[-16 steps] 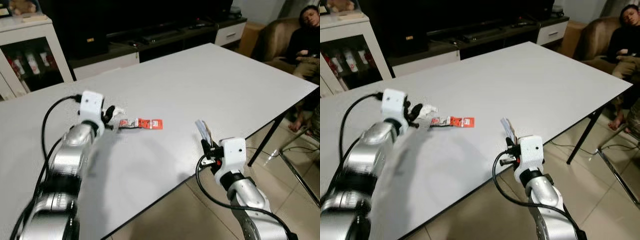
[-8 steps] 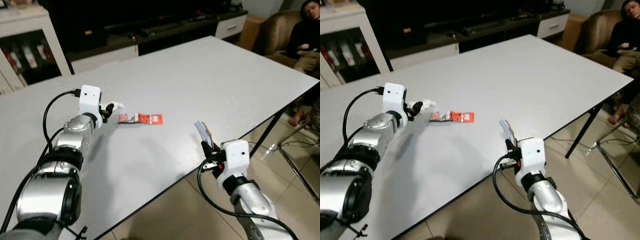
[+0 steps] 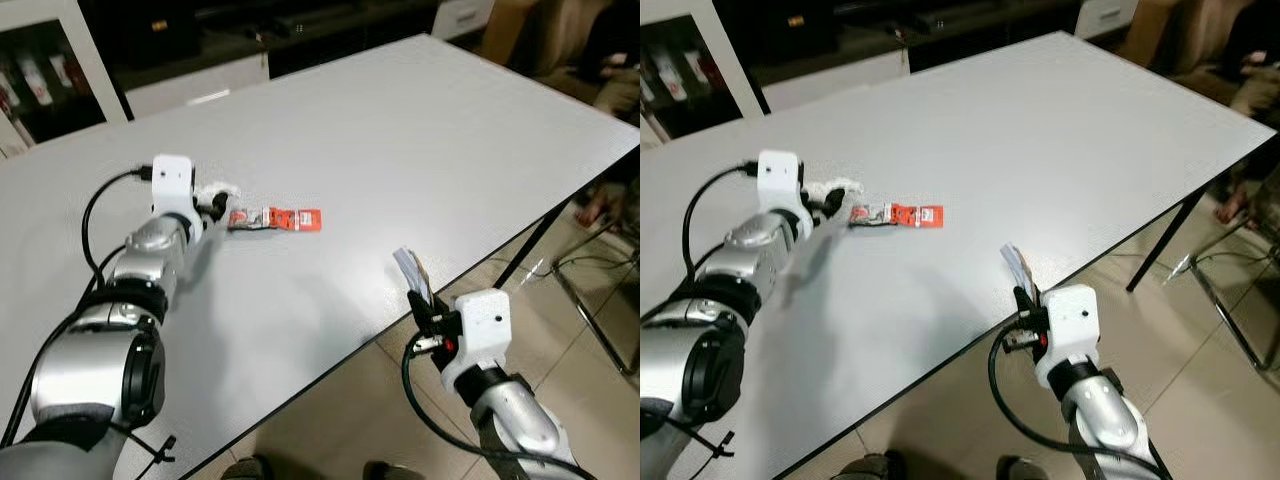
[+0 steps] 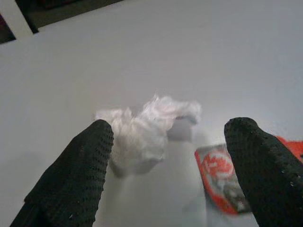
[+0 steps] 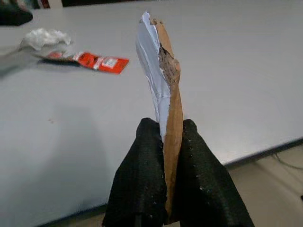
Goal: Picking trash to rubbish bin
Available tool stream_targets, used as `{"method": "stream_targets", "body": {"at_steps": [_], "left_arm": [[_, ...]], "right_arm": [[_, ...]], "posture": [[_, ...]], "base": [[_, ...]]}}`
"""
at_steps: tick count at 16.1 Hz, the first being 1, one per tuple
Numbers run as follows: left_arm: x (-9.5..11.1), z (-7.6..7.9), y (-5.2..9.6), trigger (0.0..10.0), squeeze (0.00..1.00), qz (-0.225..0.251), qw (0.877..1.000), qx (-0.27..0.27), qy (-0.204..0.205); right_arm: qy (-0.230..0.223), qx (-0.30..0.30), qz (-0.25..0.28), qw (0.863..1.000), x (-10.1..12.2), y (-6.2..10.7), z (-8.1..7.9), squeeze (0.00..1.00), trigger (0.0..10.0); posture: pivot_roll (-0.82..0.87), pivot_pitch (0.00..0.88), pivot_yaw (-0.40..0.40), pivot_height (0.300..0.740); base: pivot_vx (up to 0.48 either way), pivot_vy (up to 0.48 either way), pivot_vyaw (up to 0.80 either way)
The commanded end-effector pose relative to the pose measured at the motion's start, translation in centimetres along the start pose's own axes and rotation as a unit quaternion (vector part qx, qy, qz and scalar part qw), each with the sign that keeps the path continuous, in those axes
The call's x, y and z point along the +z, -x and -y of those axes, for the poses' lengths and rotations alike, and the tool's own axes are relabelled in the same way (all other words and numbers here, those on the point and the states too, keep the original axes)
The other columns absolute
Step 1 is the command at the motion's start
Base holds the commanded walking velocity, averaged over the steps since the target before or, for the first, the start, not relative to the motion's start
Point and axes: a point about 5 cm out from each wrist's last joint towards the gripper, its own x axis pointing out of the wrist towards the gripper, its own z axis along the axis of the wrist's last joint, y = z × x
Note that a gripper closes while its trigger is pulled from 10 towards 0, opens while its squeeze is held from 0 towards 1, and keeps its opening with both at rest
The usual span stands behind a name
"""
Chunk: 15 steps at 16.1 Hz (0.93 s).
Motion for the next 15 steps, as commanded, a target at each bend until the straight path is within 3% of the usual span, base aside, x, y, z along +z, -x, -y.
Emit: {"method": "stream_targets", "body": {"at_steps": [1,7,15], "left_arm": [[0.6,0.1,-0.1,10.0,0.0,0.005,1.0,-0.002,-0.009],[0.6,0.6,-0.3,10.0,0.0,-0.014,0.998,0.009,-0.063],[0.5,-1.3,-0.1,10.0,0.0,-0.027,0.995,0.081,-0.044]], "right_arm": [[-0.004,-0.002,0.004,1.0,0.5,0.3,-0.1,0.0,10.0],[-0.011,-0.02,-0.01,1.0,0.7,3.0,-0.6,0.0,10.0],[-0.015,-0.032,-0.024,0.999,1.1,4.7,-1.2,0.0,10.0]], "posture": [[-0.17,0.188,0.038,0.74],[-0.24,0.266,0.068,0.74],[-0.29,0.275,0.084,0.74]], "base": [[0.0,0.0,0.0],[0.0,0.0,0.0],[0.0,0.0,0.0]]}}
